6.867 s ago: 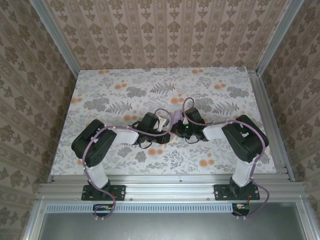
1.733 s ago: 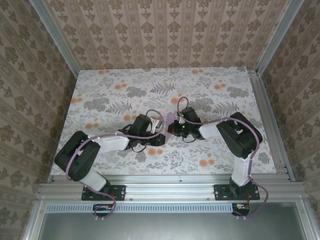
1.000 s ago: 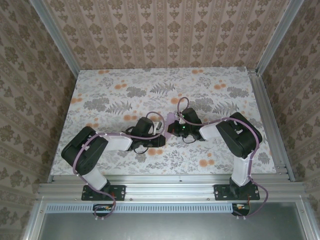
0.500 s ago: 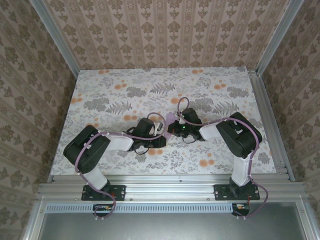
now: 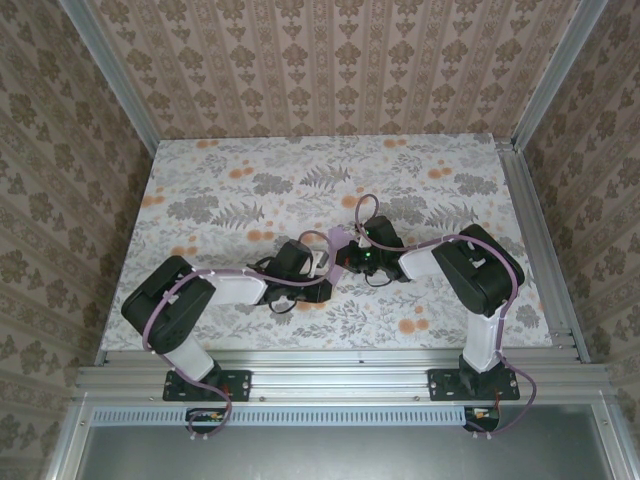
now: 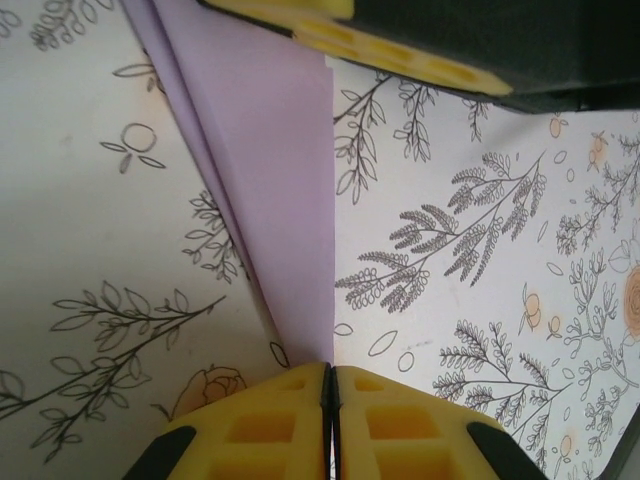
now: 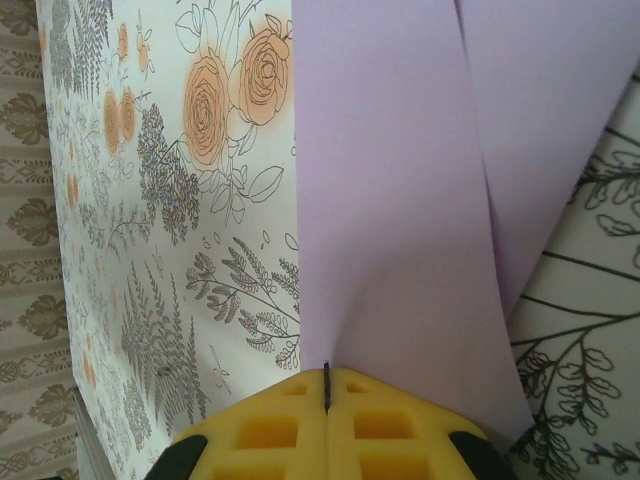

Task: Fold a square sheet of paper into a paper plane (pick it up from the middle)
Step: Fold the wing for the fifth time at the center of the table.

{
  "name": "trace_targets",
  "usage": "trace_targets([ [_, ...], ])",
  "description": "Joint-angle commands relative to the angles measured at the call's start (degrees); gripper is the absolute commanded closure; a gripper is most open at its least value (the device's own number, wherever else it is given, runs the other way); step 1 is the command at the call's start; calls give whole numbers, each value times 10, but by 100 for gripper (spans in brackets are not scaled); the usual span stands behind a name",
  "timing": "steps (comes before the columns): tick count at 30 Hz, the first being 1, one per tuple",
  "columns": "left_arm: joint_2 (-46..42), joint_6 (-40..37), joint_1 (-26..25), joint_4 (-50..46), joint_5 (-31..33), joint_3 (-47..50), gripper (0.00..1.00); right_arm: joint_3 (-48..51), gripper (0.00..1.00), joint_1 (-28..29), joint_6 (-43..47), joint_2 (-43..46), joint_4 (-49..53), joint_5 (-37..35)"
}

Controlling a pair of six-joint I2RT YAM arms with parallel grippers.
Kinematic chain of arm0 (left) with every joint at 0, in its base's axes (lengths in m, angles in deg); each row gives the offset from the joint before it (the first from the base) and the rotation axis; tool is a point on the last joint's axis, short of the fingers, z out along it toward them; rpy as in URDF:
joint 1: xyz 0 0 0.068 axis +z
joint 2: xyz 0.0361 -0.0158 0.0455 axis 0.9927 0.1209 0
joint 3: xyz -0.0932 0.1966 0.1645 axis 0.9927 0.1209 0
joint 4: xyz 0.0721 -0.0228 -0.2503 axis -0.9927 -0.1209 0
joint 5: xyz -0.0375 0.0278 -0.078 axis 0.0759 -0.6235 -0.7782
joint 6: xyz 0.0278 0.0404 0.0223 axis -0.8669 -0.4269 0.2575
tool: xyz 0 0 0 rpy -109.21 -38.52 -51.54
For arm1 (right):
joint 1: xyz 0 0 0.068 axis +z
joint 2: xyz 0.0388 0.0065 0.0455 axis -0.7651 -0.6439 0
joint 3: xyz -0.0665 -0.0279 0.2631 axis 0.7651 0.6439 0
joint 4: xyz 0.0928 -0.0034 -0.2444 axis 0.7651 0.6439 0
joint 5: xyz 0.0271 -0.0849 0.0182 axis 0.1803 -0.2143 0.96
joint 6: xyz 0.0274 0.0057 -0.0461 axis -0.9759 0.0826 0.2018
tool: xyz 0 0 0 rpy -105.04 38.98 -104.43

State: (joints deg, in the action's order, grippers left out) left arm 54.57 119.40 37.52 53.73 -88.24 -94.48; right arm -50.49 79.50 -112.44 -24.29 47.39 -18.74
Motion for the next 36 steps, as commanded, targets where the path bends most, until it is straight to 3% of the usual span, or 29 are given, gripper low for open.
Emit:
trace_targets([
  [1,2,-25,-13,-80,-11,8,89,29,97,-14,19,-56,88,-88],
  [12,29,-41,-32,-104,-6,-19,89,30,98,-14,20,-55,93,-93],
  [21,-22,-39,-38,-125,-42,-32,88,29,98,-14,21,-57,90,-90],
  [29,-56,3,17,-36,-52,-39,88,39,98,-14,16,-46,73,-75],
  [36,14,29,41,64,-49,-41,88,39,98,-15,16,-31,73,-67],
])
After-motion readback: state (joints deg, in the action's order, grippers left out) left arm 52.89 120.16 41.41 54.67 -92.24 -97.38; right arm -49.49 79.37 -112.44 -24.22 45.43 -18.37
